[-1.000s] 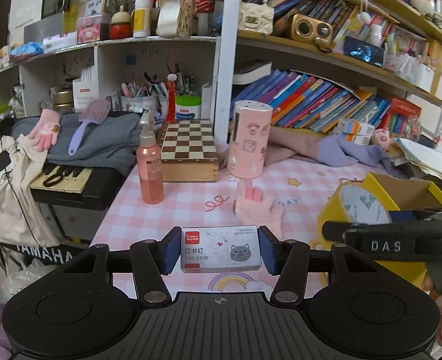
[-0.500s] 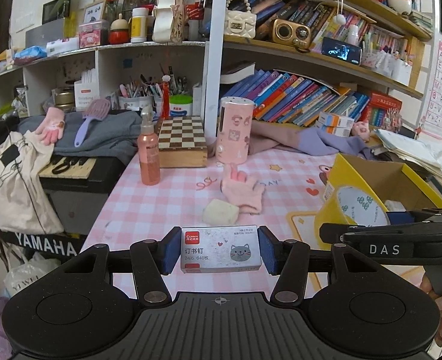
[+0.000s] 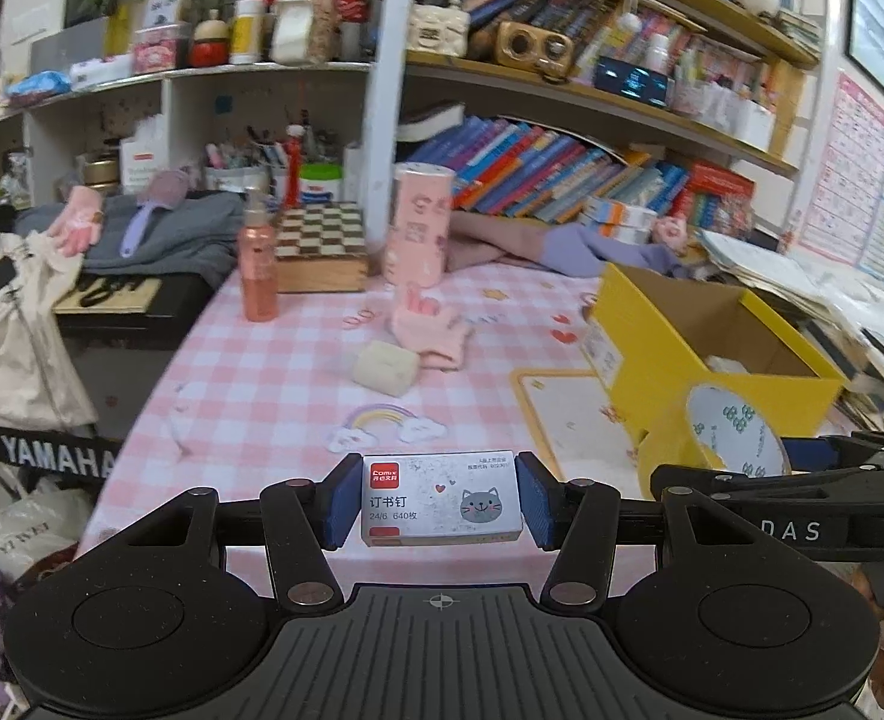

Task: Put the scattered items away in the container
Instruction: 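Lift and carry the tape roll and refill box with both grippers over the yellow box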

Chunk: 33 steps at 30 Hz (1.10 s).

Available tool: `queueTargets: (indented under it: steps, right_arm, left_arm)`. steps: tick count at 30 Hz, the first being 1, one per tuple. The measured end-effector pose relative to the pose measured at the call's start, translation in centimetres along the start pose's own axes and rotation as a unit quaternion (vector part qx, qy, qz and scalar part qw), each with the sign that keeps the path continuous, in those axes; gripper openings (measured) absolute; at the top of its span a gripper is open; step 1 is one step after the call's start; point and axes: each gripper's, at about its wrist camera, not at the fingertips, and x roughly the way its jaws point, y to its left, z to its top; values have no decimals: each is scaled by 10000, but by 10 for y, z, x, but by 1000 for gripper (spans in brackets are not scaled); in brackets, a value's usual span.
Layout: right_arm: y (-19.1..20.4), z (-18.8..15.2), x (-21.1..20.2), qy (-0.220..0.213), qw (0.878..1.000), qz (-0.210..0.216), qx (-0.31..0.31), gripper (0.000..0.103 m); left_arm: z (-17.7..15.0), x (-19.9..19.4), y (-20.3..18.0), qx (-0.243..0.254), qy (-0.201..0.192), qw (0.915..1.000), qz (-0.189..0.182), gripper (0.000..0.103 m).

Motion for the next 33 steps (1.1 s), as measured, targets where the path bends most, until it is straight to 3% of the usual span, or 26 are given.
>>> queueTargets:
  steps: [18, 33]
  right_arm:
    - [-55, -41, -43, 194, 9925, -944, 755, 86]
    - [-93, -57, -68, 186, 9820, -1453, 1194, 86]
  left_arm:
    - [-7, 15, -66, 713, 289, 9909, -1100, 52]
    - [-8, 26, -113, 1166, 390, 9780, -1687, 52]
